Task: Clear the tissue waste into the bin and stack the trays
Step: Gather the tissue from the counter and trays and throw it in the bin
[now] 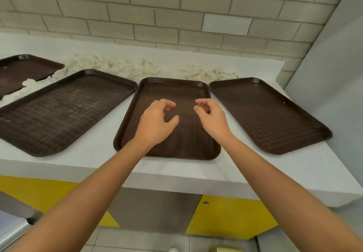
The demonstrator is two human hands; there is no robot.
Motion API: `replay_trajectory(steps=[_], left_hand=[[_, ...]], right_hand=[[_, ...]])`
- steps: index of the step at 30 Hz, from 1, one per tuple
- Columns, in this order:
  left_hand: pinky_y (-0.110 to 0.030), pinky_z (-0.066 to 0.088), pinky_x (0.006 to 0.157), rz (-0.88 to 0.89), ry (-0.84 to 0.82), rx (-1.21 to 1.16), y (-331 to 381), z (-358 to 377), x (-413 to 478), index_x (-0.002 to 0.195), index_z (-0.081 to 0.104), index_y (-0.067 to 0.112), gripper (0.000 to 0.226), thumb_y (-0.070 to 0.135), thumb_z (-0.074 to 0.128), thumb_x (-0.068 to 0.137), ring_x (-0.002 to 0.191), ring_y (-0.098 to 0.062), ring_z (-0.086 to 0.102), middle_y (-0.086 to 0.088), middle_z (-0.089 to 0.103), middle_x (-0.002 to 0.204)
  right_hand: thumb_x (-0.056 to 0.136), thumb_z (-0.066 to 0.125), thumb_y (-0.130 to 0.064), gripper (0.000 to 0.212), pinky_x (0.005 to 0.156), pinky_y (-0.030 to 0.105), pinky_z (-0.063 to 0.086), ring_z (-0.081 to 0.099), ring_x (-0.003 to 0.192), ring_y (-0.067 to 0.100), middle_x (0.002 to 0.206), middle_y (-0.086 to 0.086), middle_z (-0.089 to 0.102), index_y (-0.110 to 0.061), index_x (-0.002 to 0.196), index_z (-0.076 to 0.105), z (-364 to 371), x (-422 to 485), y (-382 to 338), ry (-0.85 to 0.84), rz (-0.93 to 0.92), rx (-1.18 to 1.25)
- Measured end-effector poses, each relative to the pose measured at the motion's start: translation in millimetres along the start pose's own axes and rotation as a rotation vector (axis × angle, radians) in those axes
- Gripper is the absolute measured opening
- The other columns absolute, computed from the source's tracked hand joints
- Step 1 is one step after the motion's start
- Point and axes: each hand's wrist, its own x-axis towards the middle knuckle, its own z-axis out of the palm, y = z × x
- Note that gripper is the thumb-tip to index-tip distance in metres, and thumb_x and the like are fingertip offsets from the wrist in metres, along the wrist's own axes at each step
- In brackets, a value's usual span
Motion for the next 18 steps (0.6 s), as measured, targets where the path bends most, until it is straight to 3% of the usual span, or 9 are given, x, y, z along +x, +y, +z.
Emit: replay_trajectory(steps=[3, 7, 14, 18], left_hand=[[-0.024, 0.044, 0.084, 0.001, 0.025, 0.019, -12, -5, 39, 0.121, 0.052, 0.028, 0.04, 0.034, 0.063, 0.082, 0.098, -0.007, 0.055, 0.01, 0.054, 0.117], [-0.029, 0.045, 0.092, -0.036, 0.03, 0.028, -32, -5, 78, 0.125, 0.05, 0.027, 0.046, 0.036, 0.063, 0.082, 0.111, -0.011, 0.054, 0.006, 0.054, 0.125], [-0.026, 0.04, 0.094, -0.06, -0.014, 0.023, -68, -3, 136, 0.128, 0.049, 0.023, 0.049, 0.034, 0.064, 0.082, 0.119, -0.014, 0.051, 0.002, 0.052, 0.129], [-0.033, 0.044, 0.097, -0.055, -0.061, 0.026, -90, -2, 171, 0.128, 0.049, 0.023, 0.049, 0.035, 0.064, 0.083, 0.117, -0.016, 0.052, 0.001, 0.053, 0.129]], right_hand=[[0.091, 0.056, -0.03, 0.034, 0.091, 0.017, 0.036, 0.05, 0.115, 0.008, 0.126, -0.004, 0.053, -0.024, 0.124, 0.055, 7, 44, -3, -0.058, -0.003, -0.067], [0.091, 0.056, -0.032, 0.04, 0.095, 0.018, 0.031, 0.045, 0.124, 0.011, 0.134, -0.002, 0.048, -0.023, 0.13, 0.052, 20, 87, 2, -0.084, 0.018, -0.122], [0.09, 0.058, -0.031, 0.042, 0.098, 0.021, 0.032, 0.044, 0.128, 0.015, 0.137, 0.0, 0.047, -0.021, 0.13, 0.051, 51, 144, 17, -0.116, 0.062, -0.184], [0.089, 0.06, -0.028, 0.04, 0.097, 0.022, 0.035, 0.047, 0.124, 0.017, 0.134, 0.004, 0.049, -0.017, 0.127, 0.054, 69, 176, 19, -0.084, 0.067, -0.19]])
